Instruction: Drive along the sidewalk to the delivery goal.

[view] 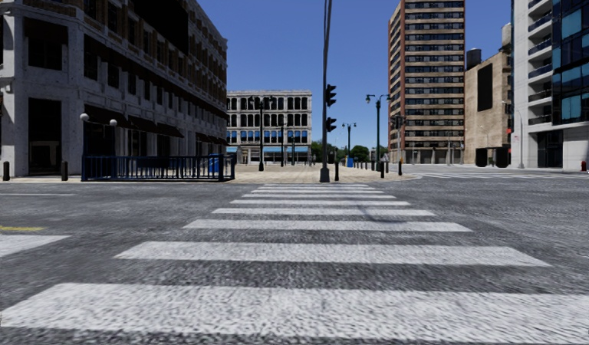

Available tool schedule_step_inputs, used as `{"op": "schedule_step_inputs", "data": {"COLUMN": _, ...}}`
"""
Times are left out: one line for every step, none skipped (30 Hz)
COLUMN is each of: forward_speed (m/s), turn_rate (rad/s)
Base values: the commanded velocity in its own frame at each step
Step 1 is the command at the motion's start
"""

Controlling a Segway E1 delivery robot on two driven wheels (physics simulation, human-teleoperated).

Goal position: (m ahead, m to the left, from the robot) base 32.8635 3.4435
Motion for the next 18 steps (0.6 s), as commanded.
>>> {"op": "schedule_step_inputs", "data": {"forward_speed": 2.00, "turn_rate": 0.00}}
{"op": "schedule_step_inputs", "data": {"forward_speed": 2.00, "turn_rate": 0.00}}
{"op": "schedule_step_inputs", "data": {"forward_speed": 2.00, "turn_rate": 0.00}}
{"op": "schedule_step_inputs", "data": {"forward_speed": 2.00, "turn_rate": 0.00}}
{"op": "schedule_step_inputs", "data": {"forward_speed": 2.00, "turn_rate": 0.00}}
{"op": "schedule_step_inputs", "data": {"forward_speed": 2.00, "turn_rate": 0.00}}
{"op": "schedule_step_inputs", "data": {"forward_speed": 2.00, "turn_rate": 0.00}}
{"op": "schedule_step_inputs", "data": {"forward_speed": 2.00, "turn_rate": 0.00}}
{"op": "schedule_step_inputs", "data": {"forward_speed": 2.00, "turn_rate": 0.00}}
{"op": "schedule_step_inputs", "data": {"forward_speed": 2.00, "turn_rate": 0.00}}
{"op": "schedule_step_inputs", "data": {"forward_speed": 2.00, "turn_rate": 0.00}}
{"op": "schedule_step_inputs", "data": {"forward_speed": 2.00, "turn_rate": 0.00}}
{"op": "schedule_step_inputs", "data": {"forward_speed": 2.00, "turn_rate": 0.00}}
{"op": "schedule_step_inputs", "data": {"forward_speed": 2.00, "turn_rate": 0.00}}
{"op": "schedule_step_inputs", "data": {"forward_speed": 2.00, "turn_rate": 0.00}}
{"op": "schedule_step_inputs", "data": {"forward_speed": 2.00, "turn_rate": 0.00}}
{"op": "schedule_step_inputs", "data": {"forward_speed": 2.00, "turn_rate": 0.00}}
{"op": "schedule_step_inputs", "data": {"forward_speed": 2.00, "turn_rate": 0.00}}
